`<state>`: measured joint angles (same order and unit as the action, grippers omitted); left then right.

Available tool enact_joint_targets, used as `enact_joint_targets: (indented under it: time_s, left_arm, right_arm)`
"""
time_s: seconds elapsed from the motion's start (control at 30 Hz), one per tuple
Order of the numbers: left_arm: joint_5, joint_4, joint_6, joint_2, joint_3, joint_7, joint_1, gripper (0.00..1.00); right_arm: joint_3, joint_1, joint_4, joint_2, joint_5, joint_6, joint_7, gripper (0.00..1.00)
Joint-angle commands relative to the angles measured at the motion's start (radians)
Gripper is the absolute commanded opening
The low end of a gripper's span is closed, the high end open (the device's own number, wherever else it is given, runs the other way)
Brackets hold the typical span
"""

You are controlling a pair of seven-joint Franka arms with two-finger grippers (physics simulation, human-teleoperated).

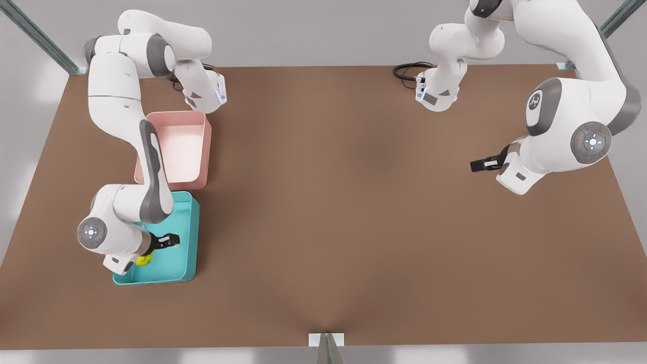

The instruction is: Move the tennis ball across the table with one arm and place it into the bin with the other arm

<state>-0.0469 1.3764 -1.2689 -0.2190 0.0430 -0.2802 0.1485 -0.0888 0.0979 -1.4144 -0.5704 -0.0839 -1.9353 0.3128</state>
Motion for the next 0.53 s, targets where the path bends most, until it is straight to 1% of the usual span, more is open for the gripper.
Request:
enact_joint_targets:
  time_s: [0.0, 0.03, 0.1, 0.13, 0.17, 0.23, 0.3, 0.5]
  left_arm:
    - [0.001, 0.000, 0.000, 0.001, 0.000, 0.001, -0.001, 1.00]
    - [0.001, 0.000, 0.000, 0.001, 0.000, 0.000, 0.000, 1.00]
    - [0.001, 0.000, 0.000, 0.001, 0.000, 0.000, -0.001, 1.00]
    - [0.001, 0.000, 0.000, 0.001, 0.000, 0.000, -0.001, 1.00]
    - [0.001, 0.000, 0.002, 0.001, 0.000, 0.000, -0.001, 1.00]
    - [0.001, 0.000, 0.002, 0.001, 0.000, 0.001, -0.001, 1.00]
    - [-0.001, 0.000, 0.002, 0.001, 0.000, 0.000, 0.000, 1.00]
    - [0.001, 0.000, 0.002, 0.001, 0.000, 0.000, -0.001, 1.00]
  right_arm:
    - [0.001, 0.028, -0.009, 0.137, -0.013, 0.257, -0.196, 1.00]
    - [0.000, 0.028, -0.011, 0.230, -0.008, 0.286, -0.193, 1.00]
    - [-0.005, 0.025, -0.096, 0.406, 0.041, 0.309, -0.195, 1.00]
    - [-0.006, 0.020, -0.098, 0.452, 0.082, 0.343, -0.205, 1.00]
    - [-0.009, 0.003, -0.106, 0.471, 0.064, 0.384, -0.199, 1.00]
    - [-0.008, 0.005, -0.112, 0.489, 0.076, 0.409, -0.207, 1.00]
    - [-0.009, 0.002, -0.166, 0.534, 0.078, 0.403, -0.208, 1.00]
    - [-0.009, 0.000, -0.166, 0.535, 0.082, 0.411, -0.210, 1.00]
